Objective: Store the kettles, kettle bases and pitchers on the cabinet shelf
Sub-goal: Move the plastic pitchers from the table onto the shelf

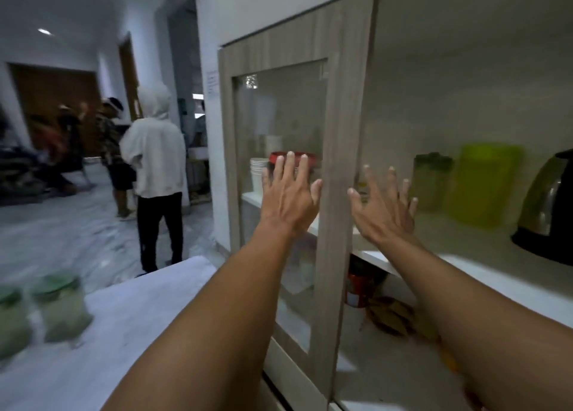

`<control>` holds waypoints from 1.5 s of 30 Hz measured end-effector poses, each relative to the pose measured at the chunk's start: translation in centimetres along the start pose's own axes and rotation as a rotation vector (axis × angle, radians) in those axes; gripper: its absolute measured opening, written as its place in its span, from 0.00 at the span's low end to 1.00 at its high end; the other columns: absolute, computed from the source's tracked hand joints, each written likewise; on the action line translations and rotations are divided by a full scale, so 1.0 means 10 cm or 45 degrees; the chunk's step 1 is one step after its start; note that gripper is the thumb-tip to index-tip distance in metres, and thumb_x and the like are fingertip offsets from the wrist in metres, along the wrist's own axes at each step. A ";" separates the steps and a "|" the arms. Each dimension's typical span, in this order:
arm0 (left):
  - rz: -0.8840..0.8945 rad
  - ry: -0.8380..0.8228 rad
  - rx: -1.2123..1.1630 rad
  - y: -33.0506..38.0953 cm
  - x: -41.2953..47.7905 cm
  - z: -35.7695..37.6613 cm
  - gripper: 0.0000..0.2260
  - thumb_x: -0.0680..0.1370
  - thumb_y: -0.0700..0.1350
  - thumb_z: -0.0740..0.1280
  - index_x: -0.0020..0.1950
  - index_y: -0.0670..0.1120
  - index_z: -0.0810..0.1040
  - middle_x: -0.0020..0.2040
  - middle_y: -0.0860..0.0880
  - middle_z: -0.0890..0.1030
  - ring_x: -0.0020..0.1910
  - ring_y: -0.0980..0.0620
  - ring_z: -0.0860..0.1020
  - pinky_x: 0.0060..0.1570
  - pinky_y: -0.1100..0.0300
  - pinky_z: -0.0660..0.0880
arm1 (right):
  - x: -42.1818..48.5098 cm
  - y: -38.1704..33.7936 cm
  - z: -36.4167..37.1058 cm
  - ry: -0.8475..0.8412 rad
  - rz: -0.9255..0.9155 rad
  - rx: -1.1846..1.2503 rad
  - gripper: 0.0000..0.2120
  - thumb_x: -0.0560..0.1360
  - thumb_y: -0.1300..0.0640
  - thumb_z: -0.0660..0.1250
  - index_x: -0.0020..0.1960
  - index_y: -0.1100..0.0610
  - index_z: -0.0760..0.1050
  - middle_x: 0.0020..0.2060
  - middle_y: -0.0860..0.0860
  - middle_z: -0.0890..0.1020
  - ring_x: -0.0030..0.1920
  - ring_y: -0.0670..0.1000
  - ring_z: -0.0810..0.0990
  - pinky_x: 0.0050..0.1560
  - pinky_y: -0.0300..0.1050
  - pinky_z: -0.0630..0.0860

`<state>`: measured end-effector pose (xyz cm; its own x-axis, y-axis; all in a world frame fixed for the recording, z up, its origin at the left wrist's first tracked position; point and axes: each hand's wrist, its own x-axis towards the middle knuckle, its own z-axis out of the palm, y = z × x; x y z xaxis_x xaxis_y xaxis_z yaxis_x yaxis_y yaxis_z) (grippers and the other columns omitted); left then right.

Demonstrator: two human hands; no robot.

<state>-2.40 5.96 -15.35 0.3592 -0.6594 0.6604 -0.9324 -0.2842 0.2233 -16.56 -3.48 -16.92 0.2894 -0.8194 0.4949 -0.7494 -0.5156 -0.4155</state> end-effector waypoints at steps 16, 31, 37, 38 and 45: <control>-0.803 0.008 0.679 -3.77 -2.12 -2.71 0.29 0.83 0.58 0.49 0.81 0.46 0.50 0.81 0.44 0.51 0.80 0.43 0.49 0.74 0.38 0.46 | -2.17 -4.46 1.49 -0.565 -0.758 0.380 0.30 0.81 0.36 0.50 0.80 0.40 0.48 0.82 0.53 0.47 0.80 0.62 0.46 0.77 0.65 0.48; -1.320 -0.078 0.745 -5.67 -3.36 -3.08 0.27 0.84 0.56 0.47 0.81 0.46 0.51 0.81 0.45 0.52 0.79 0.44 0.51 0.74 0.39 0.47 | -3.37 -6.20 2.96 -0.968 -1.041 0.371 0.29 0.82 0.37 0.49 0.81 0.40 0.48 0.82 0.53 0.49 0.80 0.61 0.50 0.77 0.60 0.53; -1.495 -0.155 0.667 -6.56 -3.44 -2.62 0.28 0.83 0.57 0.49 0.80 0.44 0.52 0.80 0.44 0.54 0.79 0.44 0.53 0.75 0.40 0.48 | -3.43 -6.59 3.88 -1.133 -0.997 0.338 0.30 0.81 0.38 0.50 0.81 0.44 0.50 0.81 0.55 0.53 0.79 0.62 0.54 0.77 0.59 0.55; -1.526 -0.156 0.650 -6.69 -3.45 -2.51 0.28 0.83 0.57 0.50 0.80 0.43 0.52 0.80 0.43 0.55 0.78 0.43 0.54 0.74 0.41 0.50 | -3.45 -6.62 4.04 -1.149 -0.987 0.324 0.30 0.82 0.38 0.50 0.81 0.44 0.50 0.81 0.56 0.53 0.79 0.62 0.54 0.76 0.59 0.55; -1.886 0.113 0.232 -7.34 -3.46 -1.81 0.25 0.82 0.53 0.59 0.74 0.40 0.61 0.71 0.39 0.66 0.68 0.38 0.69 0.67 0.44 0.66 | -3.47 -6.75 4.82 -1.301 -0.596 0.438 0.30 0.80 0.40 0.60 0.75 0.57 0.61 0.68 0.62 0.71 0.66 0.65 0.73 0.61 0.56 0.71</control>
<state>52.92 62.22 -41.60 0.9400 0.3390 -0.0377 0.2865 -0.7249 0.6264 52.71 47.65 -42.86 0.9545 -0.2716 -0.1234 -0.2881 -0.7320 -0.6174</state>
